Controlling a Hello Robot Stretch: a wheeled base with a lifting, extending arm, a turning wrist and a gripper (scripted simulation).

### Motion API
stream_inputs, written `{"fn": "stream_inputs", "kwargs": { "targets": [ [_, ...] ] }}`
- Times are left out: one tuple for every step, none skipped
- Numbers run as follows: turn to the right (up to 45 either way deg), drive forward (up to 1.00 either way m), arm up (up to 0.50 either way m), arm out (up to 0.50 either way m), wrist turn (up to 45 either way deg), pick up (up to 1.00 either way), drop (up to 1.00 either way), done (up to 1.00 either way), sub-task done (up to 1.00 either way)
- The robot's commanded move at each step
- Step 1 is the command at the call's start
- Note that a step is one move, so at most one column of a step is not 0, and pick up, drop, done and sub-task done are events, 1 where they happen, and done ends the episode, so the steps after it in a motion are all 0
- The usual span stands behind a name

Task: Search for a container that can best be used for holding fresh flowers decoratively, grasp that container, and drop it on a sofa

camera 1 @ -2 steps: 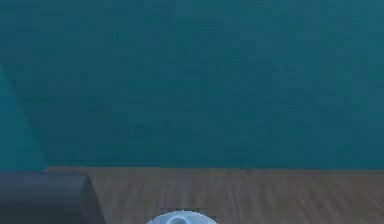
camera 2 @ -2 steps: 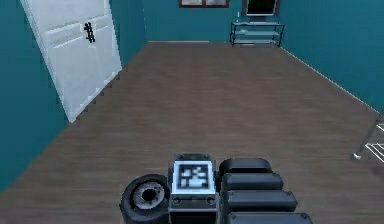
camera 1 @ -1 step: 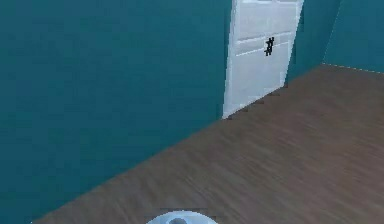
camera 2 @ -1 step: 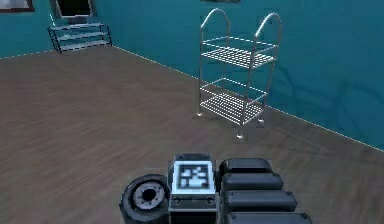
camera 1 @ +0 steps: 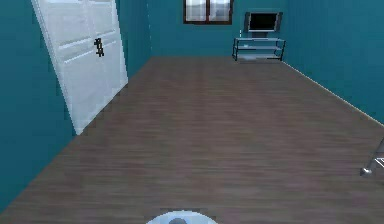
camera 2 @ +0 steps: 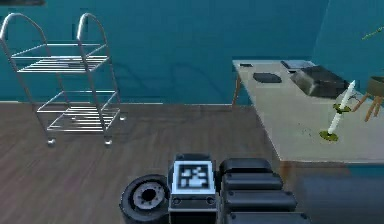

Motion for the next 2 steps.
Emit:
{"fn": "stream_inputs", "kwargs": {
  "targets": [
    [12.0,0.00,0.00,0.00,0.0,0.00,0.00,0.00,0.00],
    [-45.0,0.00,0.00,0.00,0.0,0.00,0.00,0.00,0.00]
  ]
}}
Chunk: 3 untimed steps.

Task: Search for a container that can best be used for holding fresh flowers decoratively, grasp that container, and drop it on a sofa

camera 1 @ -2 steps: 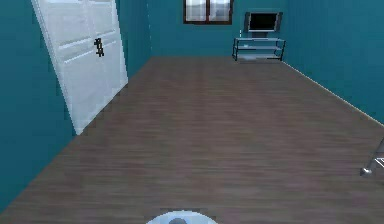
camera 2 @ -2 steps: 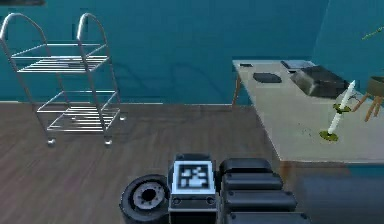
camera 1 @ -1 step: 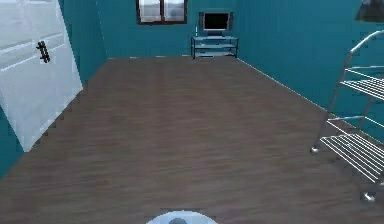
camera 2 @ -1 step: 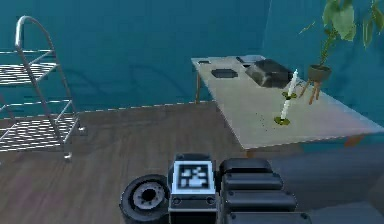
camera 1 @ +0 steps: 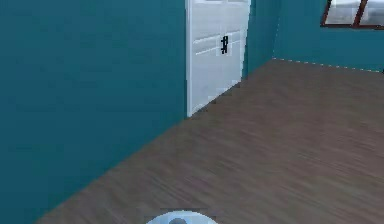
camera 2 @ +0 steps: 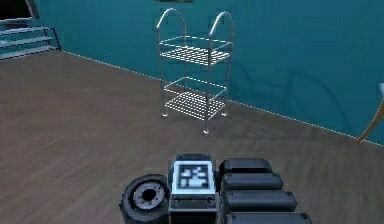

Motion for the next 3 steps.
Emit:
{"fn": "stream_inputs", "kwargs": {
  "targets": [
    [-45.0,0.00,0.00,0.00,0.0,0.00,0.00,0.00,0.00],
    [-24.0,0.00,0.00,0.00,0.0,0.00,0.00,0.00,0.00],
    [45.0,0.00,0.00,0.00,0.0,0.00,0.00,0.00,0.00]
  ]
}}
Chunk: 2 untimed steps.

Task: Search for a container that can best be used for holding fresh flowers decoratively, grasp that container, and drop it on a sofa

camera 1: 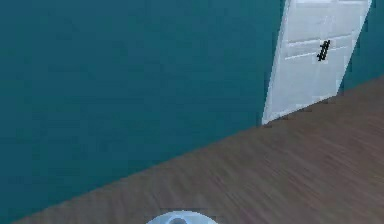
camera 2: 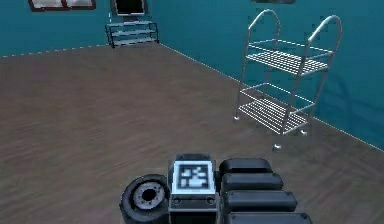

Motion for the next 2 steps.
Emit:
{"fn": "stream_inputs", "kwargs": {
  "targets": [
    [45.0,0.00,0.00,0.00,0.0,0.00,0.00,0.00,0.00],
    [30.0,0.00,0.00,0.00,0.0,0.00,0.00,0.00,0.00]
  ]
}}
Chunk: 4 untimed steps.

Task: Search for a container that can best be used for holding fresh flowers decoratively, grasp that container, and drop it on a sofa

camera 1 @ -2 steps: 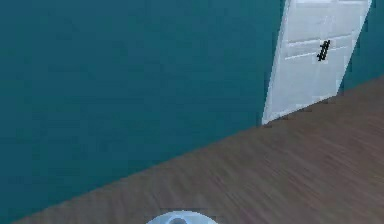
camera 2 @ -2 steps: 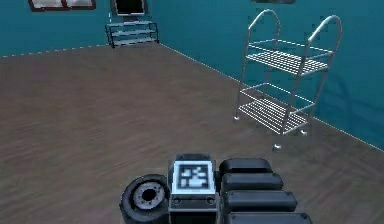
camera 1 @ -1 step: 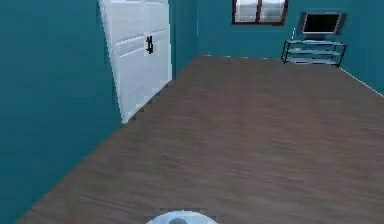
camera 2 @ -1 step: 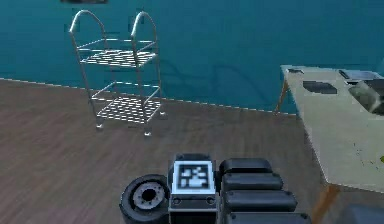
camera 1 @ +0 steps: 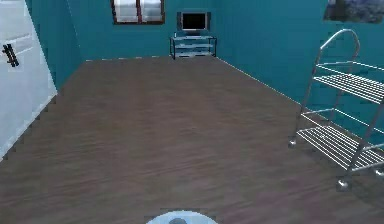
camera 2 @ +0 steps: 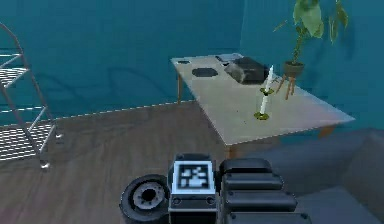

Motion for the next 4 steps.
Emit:
{"fn": "stream_inputs", "kwargs": {
  "targets": [
    [45.0,0.00,0.00,0.00,0.0,0.00,0.00,0.00,0.00],
    [45.0,0.00,0.00,0.00,0.0,0.00,0.00,0.00,0.00],
    [45.0,0.00,0.00,0.00,0.0,0.00,0.00,0.00,0.00],
    [42.0,0.00,0.00,0.00,0.0,0.00,0.00,0.00,0.00]
  ]
}}
